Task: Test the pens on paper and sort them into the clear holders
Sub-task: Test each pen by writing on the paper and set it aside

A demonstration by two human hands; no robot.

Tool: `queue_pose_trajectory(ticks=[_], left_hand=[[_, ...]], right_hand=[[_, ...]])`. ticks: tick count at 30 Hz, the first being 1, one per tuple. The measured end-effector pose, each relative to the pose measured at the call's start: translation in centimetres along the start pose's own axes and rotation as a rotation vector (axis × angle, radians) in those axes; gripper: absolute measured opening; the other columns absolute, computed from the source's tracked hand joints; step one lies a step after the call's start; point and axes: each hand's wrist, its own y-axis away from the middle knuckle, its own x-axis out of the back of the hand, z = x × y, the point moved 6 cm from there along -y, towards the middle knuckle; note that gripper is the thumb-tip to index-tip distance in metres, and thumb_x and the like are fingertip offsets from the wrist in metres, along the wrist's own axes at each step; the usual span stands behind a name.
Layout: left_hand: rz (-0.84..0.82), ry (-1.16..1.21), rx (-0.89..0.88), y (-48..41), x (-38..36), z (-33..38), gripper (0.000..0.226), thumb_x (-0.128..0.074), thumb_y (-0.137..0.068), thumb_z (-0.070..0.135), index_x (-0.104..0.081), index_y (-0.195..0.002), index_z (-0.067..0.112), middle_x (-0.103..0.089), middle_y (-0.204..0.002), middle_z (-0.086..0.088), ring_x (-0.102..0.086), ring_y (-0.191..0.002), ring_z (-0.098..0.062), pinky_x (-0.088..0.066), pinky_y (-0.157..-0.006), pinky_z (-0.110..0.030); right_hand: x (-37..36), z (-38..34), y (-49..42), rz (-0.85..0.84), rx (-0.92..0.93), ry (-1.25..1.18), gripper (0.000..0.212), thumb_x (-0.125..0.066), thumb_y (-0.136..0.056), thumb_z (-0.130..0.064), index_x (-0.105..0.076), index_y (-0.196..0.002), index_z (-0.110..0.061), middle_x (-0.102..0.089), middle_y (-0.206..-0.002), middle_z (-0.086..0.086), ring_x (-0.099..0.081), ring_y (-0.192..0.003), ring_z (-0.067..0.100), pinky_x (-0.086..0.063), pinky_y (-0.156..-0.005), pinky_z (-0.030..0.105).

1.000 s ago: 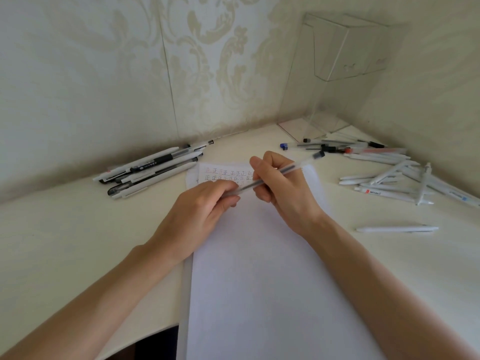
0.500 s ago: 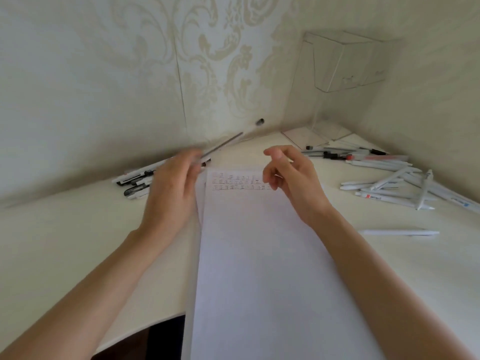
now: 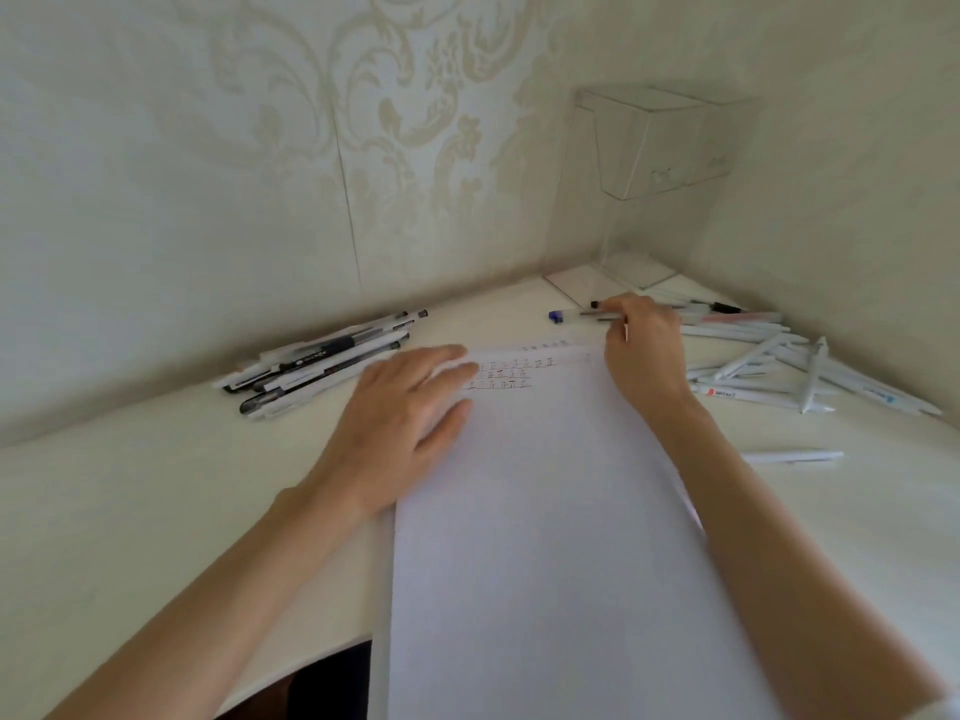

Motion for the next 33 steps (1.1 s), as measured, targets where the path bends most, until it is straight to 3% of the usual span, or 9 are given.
queue_pose_trajectory(ticks=[3,6,16,18,20,23,26,30,33], left_hand=[[-0.263,0.019,-0.054,0.7,-3.0,0.7,0.049,-0.035,-0.091,0.049,-0.058,-0.123,0.022,-0.05,-0.135,0.003,-0.045,-0.122,-0.015,-0.024,-0.098,-0.022],[-0.308,0.051,-0.016,0.9,-3.4,0.2,0.055,-0.029,-0.088,0.054,-0.056,-0.126,0.025,-0.048,-0.137,0.005,-0.04,-0.124,-0.01,-0.019,-0.1,-0.017],[-0.313,0.085,-0.012,0.9,-3.2,0.4,0.054,-0.029,-0.088,0.053,-0.055,-0.126,0.025,-0.048,-0.136,0.007,-0.038,-0.124,-0.008,-0.016,-0.099,-0.015],[-0.303,0.091,-0.02,0.9,-3.2,0.4,0.052,-0.031,-0.089,0.052,-0.057,-0.124,0.024,-0.051,-0.133,0.006,-0.039,-0.121,-0.008,-0.017,-0.097,-0.014],[-0.279,0.082,-0.012,0.8,-3.1,0.3,0.051,-0.032,-0.09,0.051,-0.058,-0.123,0.02,-0.054,-0.129,0.005,-0.042,-0.118,-0.009,-0.019,-0.096,-0.014],[-0.189,0.084,0.05,0.5,-2.4,0.1,0.055,-0.034,-0.09,0.051,-0.056,-0.123,0.013,-0.057,-0.122,0.0,-0.049,-0.111,-0.016,-0.027,-0.094,-0.02],[-0.1,0.135,0.085,0.3,-1.4,0.2,0.057,-0.036,-0.089,0.053,-0.053,-0.122,0.01,-0.059,-0.115,-0.002,-0.048,-0.105,-0.014,-0.031,-0.089,-0.022],[-0.065,0.171,0.083,0.4,-0.8,0.9,0.054,-0.042,-0.087,0.054,-0.057,-0.116,0.011,-0.062,-0.098,0.002,-0.05,-0.092,-0.009,-0.04,-0.078,-0.026],[-0.09,0.228,0.101,0.4,-0.9,1.0,0.041,-0.041,-0.089,0.047,-0.059,-0.106,0.014,-0.061,-0.089,0.004,-0.055,-0.078,-0.013,-0.047,-0.063,-0.033]], right_hand=[[-0.7,2.2,-2.0,-0.152,-0.016,0.286,0.048,-0.039,-0.086,0.007,-0.052,-0.13,-0.008,-0.056,-0.128,0.014,-0.04,-0.121,0.035,-0.032,-0.101,0.04],[-1.5,3.2,-3.0,-0.24,-0.006,0.472,0.044,-0.041,-0.091,-0.001,-0.046,-0.133,-0.011,-0.046,-0.135,0.013,-0.036,-0.125,0.033,-0.028,-0.103,0.039],[-1.4,2.3,-3.7,-0.082,0.353,0.618,0.016,-0.056,-0.089,-0.003,-0.062,-0.104,-0.006,-0.057,-0.105,0.013,-0.047,-0.102,0.033,-0.029,-0.086,0.035],[0.8,0.7,-3.3,0.082,0.351,0.392,0.011,-0.058,-0.089,-0.005,-0.061,-0.098,-0.002,-0.056,-0.097,0.014,-0.049,-0.092,0.033,-0.032,-0.079,0.036],[3.8,-1.1,-1.8,0.207,0.236,-0.057,0.006,-0.056,-0.091,-0.01,-0.057,-0.095,-0.006,-0.052,-0.086,0.006,-0.048,-0.08,0.021,-0.035,-0.07,0.028],[3.7,-3.2,1.2,0.006,-0.04,-0.599,0.012,-0.052,-0.091,-0.009,-0.047,-0.083,-0.016,-0.053,-0.066,0.001,-0.045,-0.06,0.012,-0.036,-0.058,0.024],[0.9,-4.8,4.2,-0.272,-0.109,-0.896,0.015,-0.048,-0.09,0.004,-0.048,-0.081,-0.008,-0.06,-0.056,0.0,-0.052,-0.054,0.014,-0.038,-0.053,0.027],[-1.4,-6.1,6.4,-0.553,-0.086,-1.107,0.012,-0.054,-0.088,0.0,-0.048,-0.081,-0.007,-0.067,-0.067,0.011,-0.061,-0.062,0.02,-0.043,-0.056,0.026],[-1.6,-6.7,7.0,-0.65,-0.025,-1.086,0.011,-0.057,-0.083,-0.007,-0.046,-0.079,-0.008,-0.068,-0.071,0.012,-0.062,-0.065,0.02,-0.045,-0.057,0.024]])
